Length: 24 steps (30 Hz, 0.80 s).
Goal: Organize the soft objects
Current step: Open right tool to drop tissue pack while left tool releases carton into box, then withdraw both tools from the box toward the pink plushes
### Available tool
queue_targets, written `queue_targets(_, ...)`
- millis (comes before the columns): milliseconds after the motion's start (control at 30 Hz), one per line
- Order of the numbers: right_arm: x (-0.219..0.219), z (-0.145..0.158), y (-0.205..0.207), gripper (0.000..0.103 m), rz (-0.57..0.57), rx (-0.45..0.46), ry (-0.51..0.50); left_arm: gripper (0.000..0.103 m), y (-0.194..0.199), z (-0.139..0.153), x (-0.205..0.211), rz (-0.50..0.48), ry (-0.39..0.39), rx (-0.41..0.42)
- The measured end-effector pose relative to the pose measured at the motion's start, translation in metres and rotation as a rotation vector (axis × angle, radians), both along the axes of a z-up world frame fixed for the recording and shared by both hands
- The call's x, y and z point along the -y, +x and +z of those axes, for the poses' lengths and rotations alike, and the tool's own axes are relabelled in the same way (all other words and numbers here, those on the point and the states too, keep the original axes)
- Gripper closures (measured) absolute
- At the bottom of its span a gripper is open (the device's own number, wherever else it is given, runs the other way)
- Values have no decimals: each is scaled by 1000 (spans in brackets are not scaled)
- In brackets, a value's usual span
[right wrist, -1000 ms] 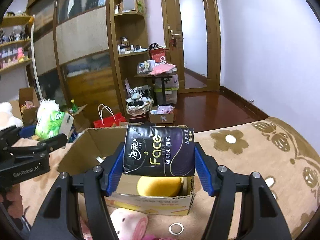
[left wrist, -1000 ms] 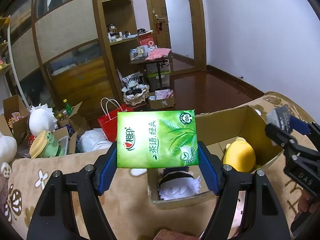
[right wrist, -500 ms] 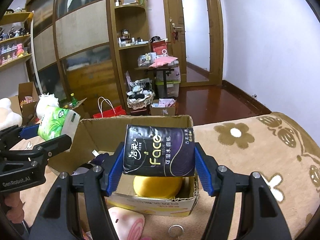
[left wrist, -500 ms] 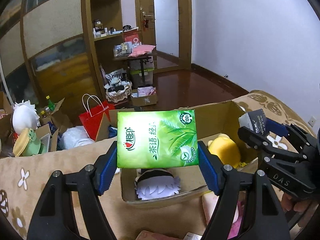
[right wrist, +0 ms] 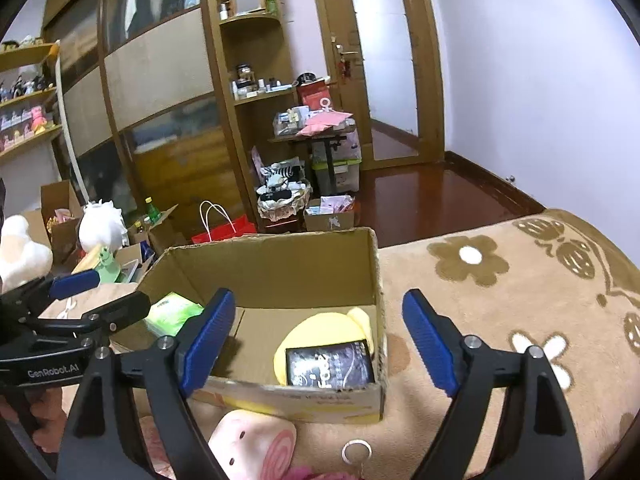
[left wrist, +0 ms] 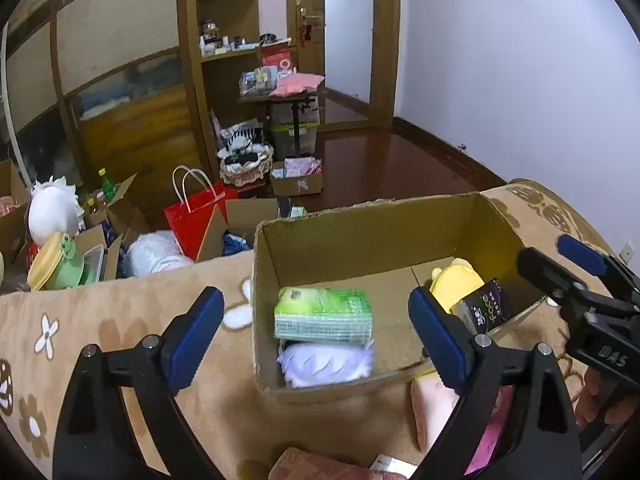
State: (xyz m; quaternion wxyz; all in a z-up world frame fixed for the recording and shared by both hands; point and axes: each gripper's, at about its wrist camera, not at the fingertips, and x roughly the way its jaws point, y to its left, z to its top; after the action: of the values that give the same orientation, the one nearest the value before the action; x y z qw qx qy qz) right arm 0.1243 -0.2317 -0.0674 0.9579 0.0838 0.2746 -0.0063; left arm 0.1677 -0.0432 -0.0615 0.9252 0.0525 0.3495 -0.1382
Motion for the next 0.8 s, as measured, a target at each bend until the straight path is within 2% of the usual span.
queue_targets(67,2,3,-5,1,-13,0,12,6,-1,3,-4,15,-4,-20)
queue_targets(200,6,11,-12,0,-20,-11,52,4,-6,11,-13,29,-4,-39)
queue_targets(533,-3,32,-46,0,-21,-34,27,3,-37,23,-33,74,33,-91)
queue_targets(800,-14,25,-71,0,-40,-106,13,3,-64,17,-46,88,43,-176)
